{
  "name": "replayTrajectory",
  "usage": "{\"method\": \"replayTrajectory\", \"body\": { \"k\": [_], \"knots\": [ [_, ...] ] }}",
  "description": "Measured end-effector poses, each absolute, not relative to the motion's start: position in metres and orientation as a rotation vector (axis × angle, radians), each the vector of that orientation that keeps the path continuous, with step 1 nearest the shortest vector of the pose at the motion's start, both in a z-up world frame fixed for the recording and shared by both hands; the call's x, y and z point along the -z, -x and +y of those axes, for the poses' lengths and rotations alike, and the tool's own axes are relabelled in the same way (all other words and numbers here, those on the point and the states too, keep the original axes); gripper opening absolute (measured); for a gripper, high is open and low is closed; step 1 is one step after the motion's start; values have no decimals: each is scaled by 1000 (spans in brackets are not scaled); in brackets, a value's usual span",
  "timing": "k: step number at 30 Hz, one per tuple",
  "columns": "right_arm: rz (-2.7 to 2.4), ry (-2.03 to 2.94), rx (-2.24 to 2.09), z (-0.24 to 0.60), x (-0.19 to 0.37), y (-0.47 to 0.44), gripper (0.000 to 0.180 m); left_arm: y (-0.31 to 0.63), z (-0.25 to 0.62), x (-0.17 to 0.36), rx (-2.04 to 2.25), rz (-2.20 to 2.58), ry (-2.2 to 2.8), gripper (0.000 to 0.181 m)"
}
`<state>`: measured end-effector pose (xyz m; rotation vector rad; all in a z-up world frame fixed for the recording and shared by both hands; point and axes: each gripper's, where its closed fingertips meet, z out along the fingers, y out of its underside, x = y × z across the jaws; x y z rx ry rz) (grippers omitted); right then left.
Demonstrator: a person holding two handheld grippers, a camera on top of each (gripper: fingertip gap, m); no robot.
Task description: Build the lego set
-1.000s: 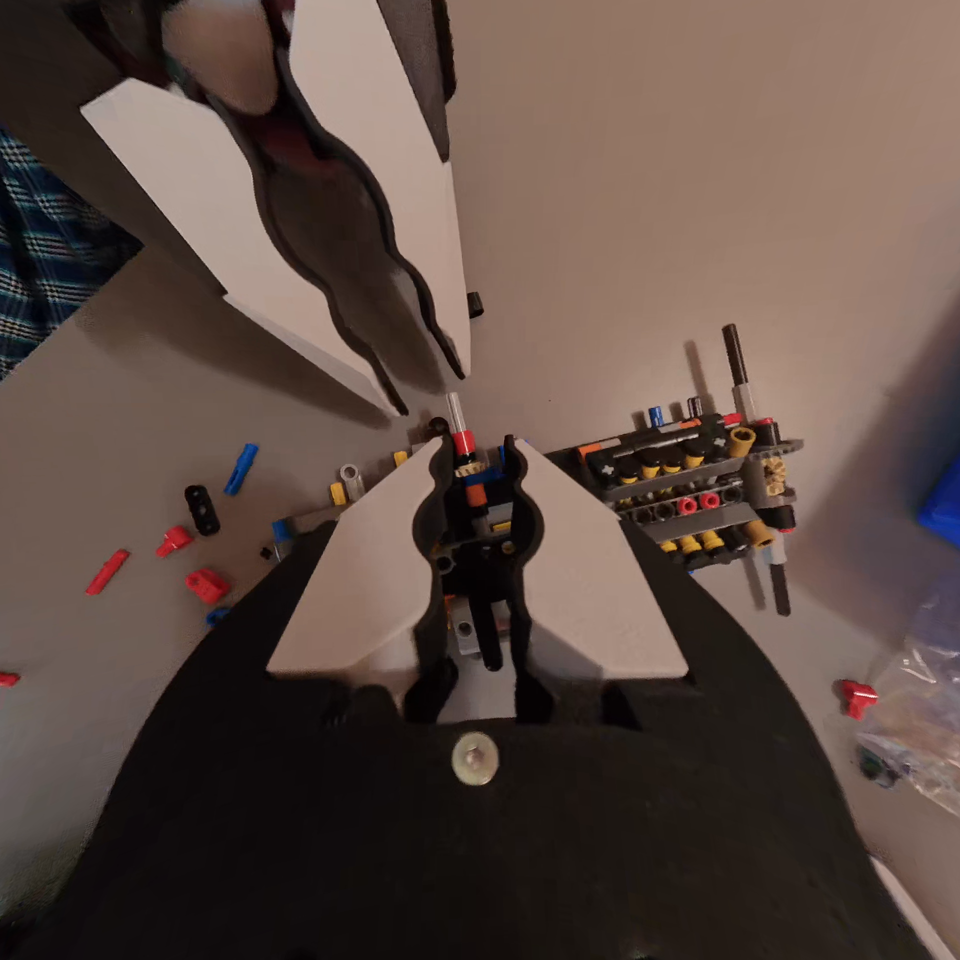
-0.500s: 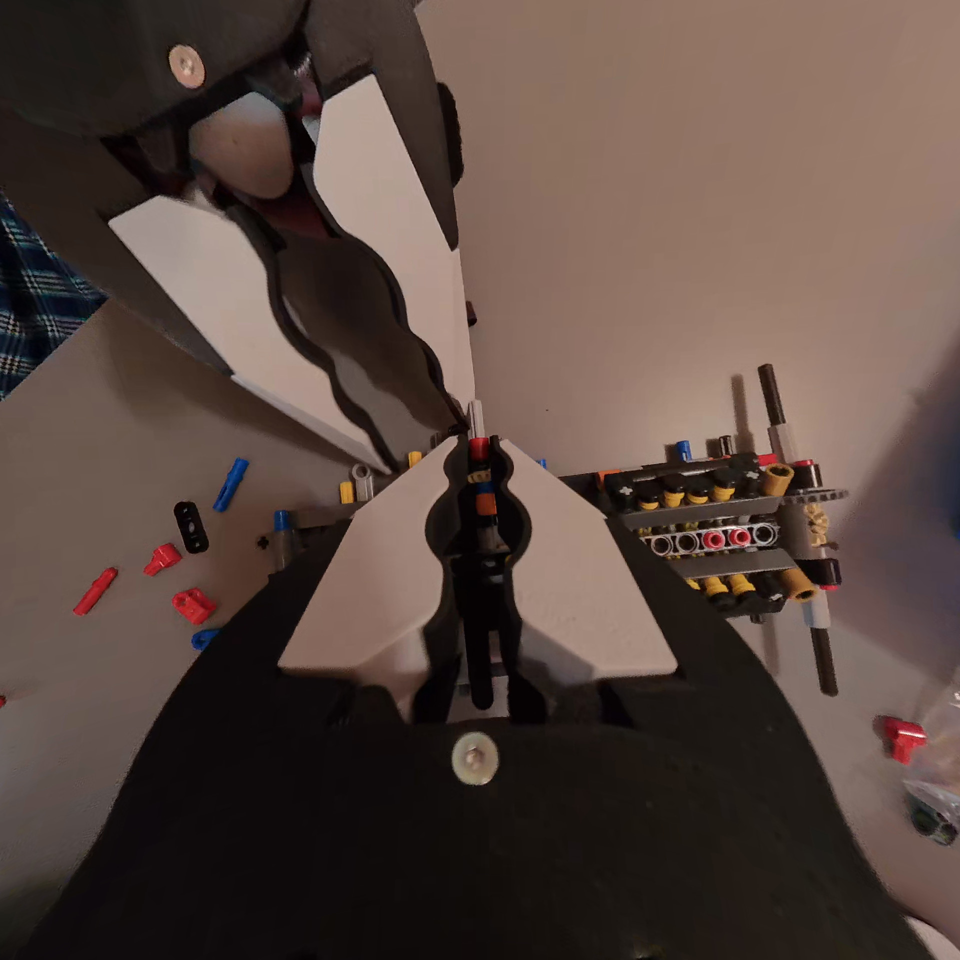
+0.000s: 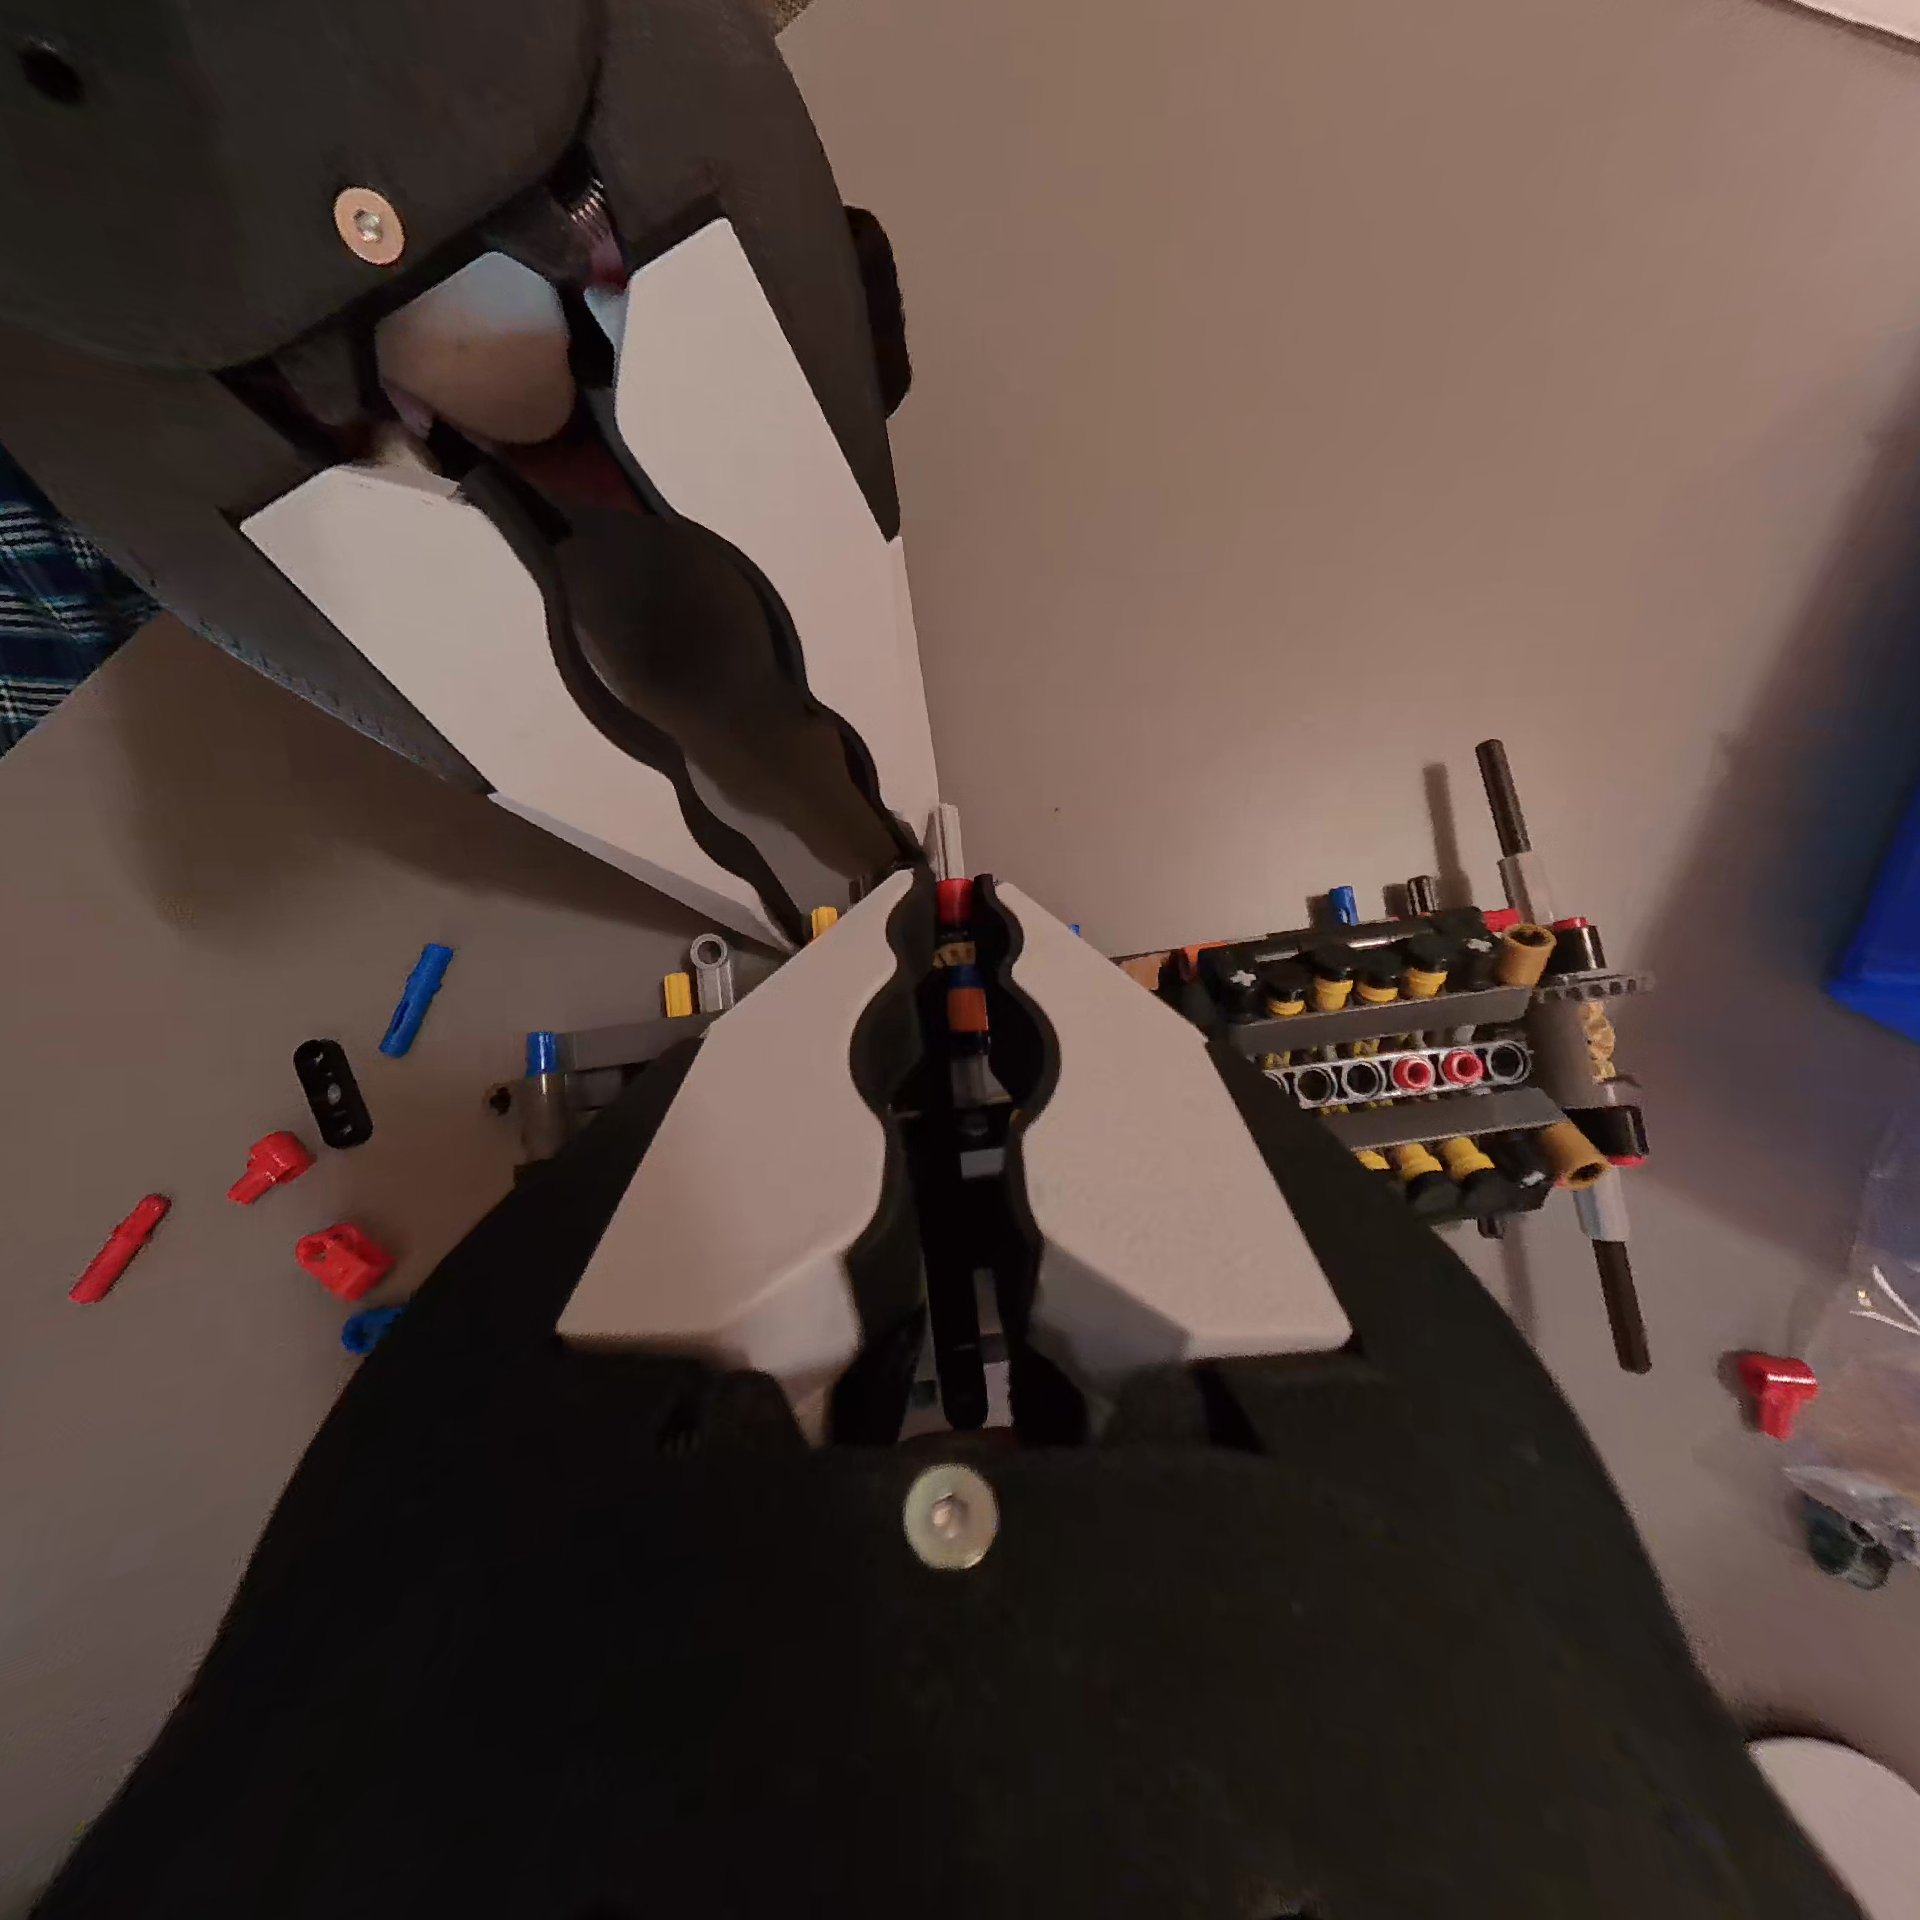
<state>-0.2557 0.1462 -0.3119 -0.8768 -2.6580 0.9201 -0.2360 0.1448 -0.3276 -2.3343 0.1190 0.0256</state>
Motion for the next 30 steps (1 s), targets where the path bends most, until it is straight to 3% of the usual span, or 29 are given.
{"method": "replayTrajectory", "body": {
  "k": [23, 30],
  "knots": [
    [-2514, 1002, -1045, 149, 307, 256, 4, 241, 145, 322, -74, 167, 2295, 33],
    [-2429, 1125, -1011, 154, 306, 267, 4, 244, 146, 315, -205, 151, 2272, 20]
  ]
}}
